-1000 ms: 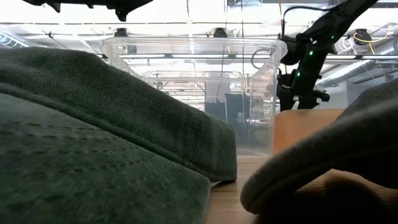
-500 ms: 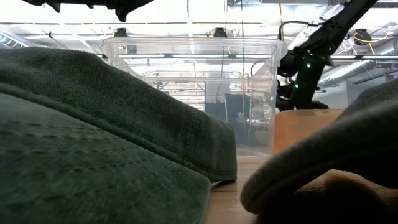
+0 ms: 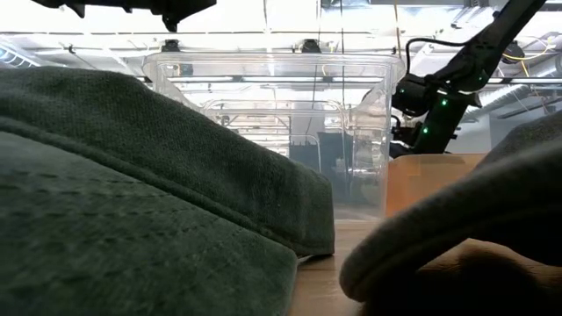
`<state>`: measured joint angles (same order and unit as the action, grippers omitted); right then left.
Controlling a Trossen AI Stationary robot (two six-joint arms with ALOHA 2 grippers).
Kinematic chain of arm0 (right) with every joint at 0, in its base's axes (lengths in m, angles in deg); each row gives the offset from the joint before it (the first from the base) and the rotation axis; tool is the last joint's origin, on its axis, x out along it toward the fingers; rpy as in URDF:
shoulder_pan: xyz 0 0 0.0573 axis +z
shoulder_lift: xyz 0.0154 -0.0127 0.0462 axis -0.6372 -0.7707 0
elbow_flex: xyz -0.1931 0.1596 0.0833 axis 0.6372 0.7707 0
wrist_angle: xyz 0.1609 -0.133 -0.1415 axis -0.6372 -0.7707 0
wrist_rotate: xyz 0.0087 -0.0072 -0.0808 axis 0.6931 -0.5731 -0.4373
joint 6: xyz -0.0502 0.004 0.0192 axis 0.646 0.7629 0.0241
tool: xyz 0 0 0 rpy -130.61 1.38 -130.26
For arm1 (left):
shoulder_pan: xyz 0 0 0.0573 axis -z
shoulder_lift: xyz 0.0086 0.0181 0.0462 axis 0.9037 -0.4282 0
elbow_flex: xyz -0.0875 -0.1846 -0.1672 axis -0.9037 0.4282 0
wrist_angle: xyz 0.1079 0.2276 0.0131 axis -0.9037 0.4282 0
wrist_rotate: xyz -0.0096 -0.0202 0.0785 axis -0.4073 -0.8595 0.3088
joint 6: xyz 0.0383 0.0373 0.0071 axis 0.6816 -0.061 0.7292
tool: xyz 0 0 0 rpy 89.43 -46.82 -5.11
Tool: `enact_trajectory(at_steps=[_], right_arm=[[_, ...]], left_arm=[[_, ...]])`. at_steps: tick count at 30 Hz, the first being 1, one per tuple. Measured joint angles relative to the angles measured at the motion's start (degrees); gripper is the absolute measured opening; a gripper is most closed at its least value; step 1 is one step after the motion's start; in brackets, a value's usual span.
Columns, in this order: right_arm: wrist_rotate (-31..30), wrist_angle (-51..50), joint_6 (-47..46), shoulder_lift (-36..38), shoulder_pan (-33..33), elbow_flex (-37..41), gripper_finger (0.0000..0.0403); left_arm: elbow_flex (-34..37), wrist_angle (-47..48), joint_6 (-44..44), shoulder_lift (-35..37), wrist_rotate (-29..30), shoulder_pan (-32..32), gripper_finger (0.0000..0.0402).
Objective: Pick & Place hat
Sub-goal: Put the top brown cap into the transparent bin
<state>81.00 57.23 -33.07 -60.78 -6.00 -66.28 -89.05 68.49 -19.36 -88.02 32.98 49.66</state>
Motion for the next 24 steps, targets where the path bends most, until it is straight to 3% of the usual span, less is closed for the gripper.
enact_trajectory(at_steps=[4,13,18,24], right_arm=[[0.2,-1.1,1.6,3.6,0.0,0.2,0.0005],[1.6,-2.3,9.7,16.8,1.9,0.2,0.0003],[2.7,-1.5,16.5,23.8,7.6,-0.5,0.0002],[-0.2,-2.1,16.1,26.0,17.4,-9.4,0.0001]], left_arm=[[0.0,0.1,0.0,0.0,0.0,0.0,0.0157],[0.0,0.0,0.0,0.0,0.0,0.0,0.0157],[0.0,0.0,0.3,0.0,0.1,0.0,0.0157],[0.0,-0.1,1.5,0.0,2.1,0.0,0.0157]])
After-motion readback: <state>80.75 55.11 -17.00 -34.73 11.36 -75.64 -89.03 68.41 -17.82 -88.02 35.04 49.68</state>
